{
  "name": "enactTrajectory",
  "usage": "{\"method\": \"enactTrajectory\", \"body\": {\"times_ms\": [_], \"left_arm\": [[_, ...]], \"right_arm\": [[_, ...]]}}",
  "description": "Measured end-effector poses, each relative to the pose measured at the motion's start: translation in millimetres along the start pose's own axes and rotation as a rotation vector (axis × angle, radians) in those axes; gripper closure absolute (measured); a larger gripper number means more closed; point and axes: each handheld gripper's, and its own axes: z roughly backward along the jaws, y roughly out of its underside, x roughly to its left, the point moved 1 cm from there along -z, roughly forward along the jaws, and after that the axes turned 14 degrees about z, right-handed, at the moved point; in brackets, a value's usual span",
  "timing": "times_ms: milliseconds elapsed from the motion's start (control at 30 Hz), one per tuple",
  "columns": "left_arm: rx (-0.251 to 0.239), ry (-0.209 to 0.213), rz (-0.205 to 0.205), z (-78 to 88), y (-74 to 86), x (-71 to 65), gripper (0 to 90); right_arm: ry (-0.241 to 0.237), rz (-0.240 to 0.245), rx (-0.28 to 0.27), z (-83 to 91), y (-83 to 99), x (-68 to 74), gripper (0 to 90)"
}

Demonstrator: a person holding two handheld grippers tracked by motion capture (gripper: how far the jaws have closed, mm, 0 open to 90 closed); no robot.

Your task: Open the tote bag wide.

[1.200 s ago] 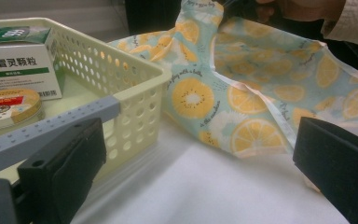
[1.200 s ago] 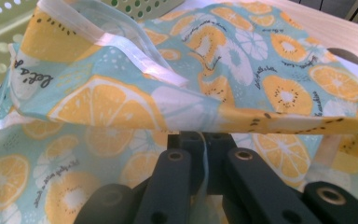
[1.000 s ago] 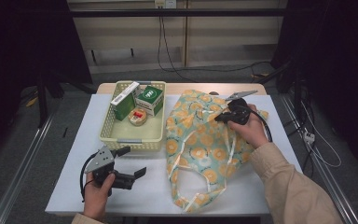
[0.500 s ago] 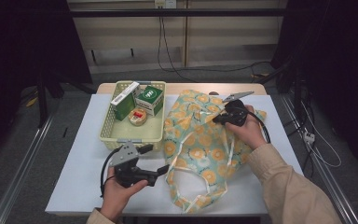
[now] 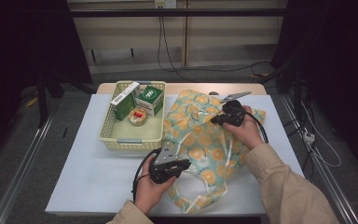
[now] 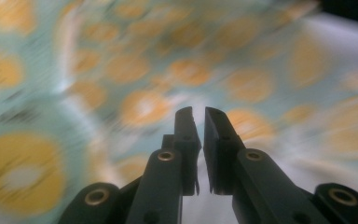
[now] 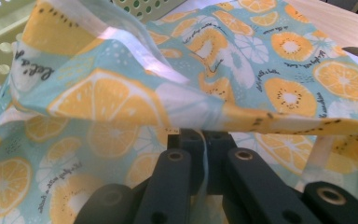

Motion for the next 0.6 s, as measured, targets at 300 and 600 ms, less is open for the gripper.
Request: {"method": "enactTrajectory", "body": {"times_ms": [300, 600], "left_arm": [[0.018, -0.197, 0.044, 5.5, 6.0, 36.0, 88.5], [-0.076, -0.225, 0.097, 24.7, -7.6, 46.3, 90.0]], "right_arm": [[0.026, 0.004, -0.016, 22.0, -13.1, -10.3, 90.0], [0.038, 0.016, 0.001, 36.5, -16.6, -9.6, 90.0]]}}
